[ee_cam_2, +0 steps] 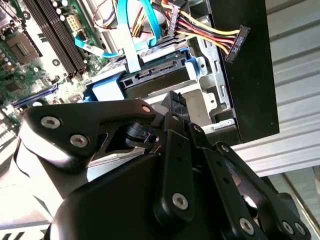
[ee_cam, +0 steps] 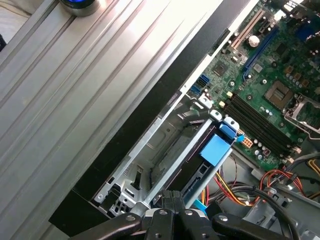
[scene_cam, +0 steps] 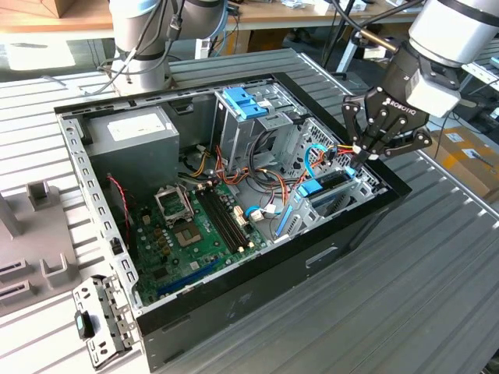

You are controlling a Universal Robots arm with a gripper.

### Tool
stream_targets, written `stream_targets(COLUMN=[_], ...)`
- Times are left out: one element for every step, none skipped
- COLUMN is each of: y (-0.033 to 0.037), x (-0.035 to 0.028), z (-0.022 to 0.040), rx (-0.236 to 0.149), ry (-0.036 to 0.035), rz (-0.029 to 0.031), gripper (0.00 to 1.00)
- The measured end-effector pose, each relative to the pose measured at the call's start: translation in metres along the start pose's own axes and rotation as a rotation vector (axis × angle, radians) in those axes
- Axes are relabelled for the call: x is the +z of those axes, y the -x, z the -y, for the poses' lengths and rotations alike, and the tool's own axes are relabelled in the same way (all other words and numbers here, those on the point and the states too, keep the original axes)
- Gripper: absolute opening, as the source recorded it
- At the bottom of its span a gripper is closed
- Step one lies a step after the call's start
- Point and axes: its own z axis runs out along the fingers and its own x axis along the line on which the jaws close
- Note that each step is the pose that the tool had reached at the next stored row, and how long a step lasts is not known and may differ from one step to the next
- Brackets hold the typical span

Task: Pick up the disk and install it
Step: 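Insert the first disk wire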

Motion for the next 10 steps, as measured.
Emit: stream_targets(y=[0.0000,0.0000,0.0000,0.0000,0.0000,0.0000,0.0000,0.0000,0.0000,0.0000], x=[0.0000,0.0000,0.0000,0.0000,0.0000,0.0000,0.0000,0.0000,0.0000,0.0000], z=[0.0000,0.0000,0.0000,0.0000,0.0000,0.0000,0.0000,0.0000,0.0000,0.0000], rx=[-0.007,-0.013,-0.024,-0.031,-0.038,-0.045,-0.051,-0.063,-0.074,-0.079], ry=[0.0003,0.0005,0.0010,0.0013,0.0016,0.0018,0.0020,0.0025,0.0030,0.0031], rz=[-0.0004,-0.0007,-0.0012,-0.0015,-0.0018,-0.0021,-0.0023,-0.0030,-0.0034,-0.0036], gripper=[0.11,0.11,0.11,0.11,0.11,0.11,0.11,0.11,0.11,0.11])
